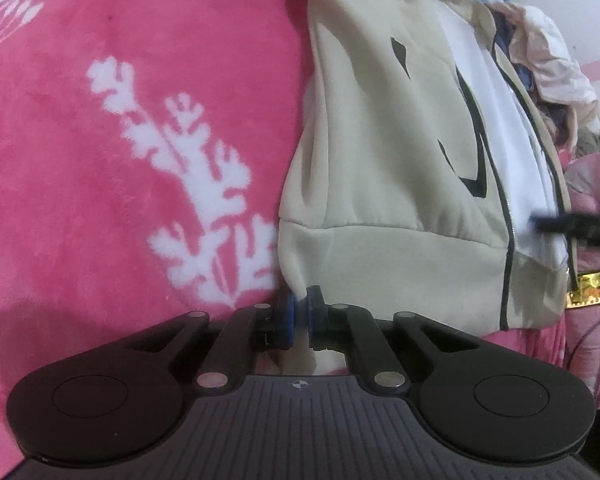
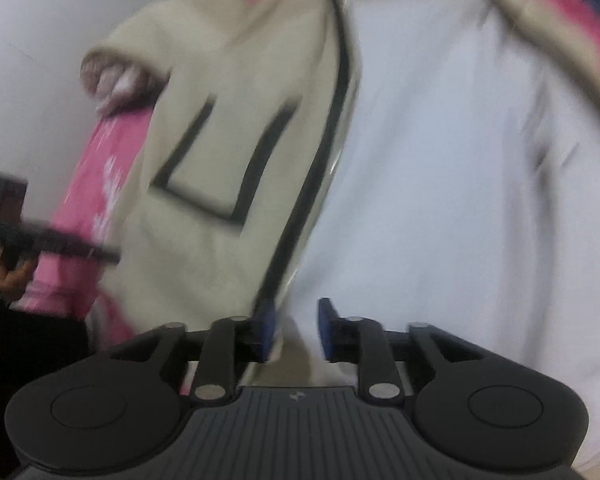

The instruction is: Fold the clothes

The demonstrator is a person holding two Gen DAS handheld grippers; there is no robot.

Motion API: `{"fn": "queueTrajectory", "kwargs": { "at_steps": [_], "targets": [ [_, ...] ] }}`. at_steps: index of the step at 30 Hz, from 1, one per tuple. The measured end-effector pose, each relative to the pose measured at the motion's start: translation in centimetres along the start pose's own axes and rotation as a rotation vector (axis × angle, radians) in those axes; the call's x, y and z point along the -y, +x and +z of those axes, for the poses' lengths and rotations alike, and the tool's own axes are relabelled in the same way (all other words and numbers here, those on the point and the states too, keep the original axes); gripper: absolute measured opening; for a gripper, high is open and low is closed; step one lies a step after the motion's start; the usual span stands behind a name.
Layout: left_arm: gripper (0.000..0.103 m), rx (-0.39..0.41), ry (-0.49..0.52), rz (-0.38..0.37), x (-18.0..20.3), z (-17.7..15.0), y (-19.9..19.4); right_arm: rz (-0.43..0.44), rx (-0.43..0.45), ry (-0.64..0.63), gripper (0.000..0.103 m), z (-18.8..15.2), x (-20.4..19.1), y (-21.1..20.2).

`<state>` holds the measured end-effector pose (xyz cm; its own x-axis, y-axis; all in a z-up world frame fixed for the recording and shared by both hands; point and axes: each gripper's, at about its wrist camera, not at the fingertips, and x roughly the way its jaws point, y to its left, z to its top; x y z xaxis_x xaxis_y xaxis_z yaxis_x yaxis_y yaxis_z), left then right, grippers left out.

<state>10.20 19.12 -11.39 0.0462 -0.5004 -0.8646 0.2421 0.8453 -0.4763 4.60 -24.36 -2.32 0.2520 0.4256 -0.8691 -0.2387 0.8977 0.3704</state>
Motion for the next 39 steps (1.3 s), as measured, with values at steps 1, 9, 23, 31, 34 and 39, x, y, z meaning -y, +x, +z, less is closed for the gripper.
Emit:
{"fn": "queueTrajectory", "kwargs": {
  "at_steps": [1,9,23,31,34,39],
  "targets": [
    [0.007,-0.004,0.011,0.005,0.3,0.0,-0.1,-0.006,0.026,0.005,0.031,1.0,0.3,-0.5],
    [0.033,0.139,0.110,0.082,1.7,-0.8,-3.9,-0.082,0.222,-0.078,0.040,11.6,-1.0,1.5],
    [0.034,0.291,0.003,-0.031,-0.3,2.8,-0.4,-0.374,0.337,-0.098,0.052,26.8,-4.1,14.3],
    [0.034,0.282,-0.023,-0.109,-1.7,2.8,-0.4,-0.187,0.411,0.467,0.022,28.0,4.8,15.0],
    [0.034,0.281,-0.012,-0.117,-1.9,2.5,-0.4,0.078,0.545,0.617,0.018,26.7,8.3,14.0],
    [0.033,0.260,0.019,-0.109,-1.8,2.7,-0.5,0.425,0.680,0.655,0.018,26.2,12.8,14.6]
  ]
}}
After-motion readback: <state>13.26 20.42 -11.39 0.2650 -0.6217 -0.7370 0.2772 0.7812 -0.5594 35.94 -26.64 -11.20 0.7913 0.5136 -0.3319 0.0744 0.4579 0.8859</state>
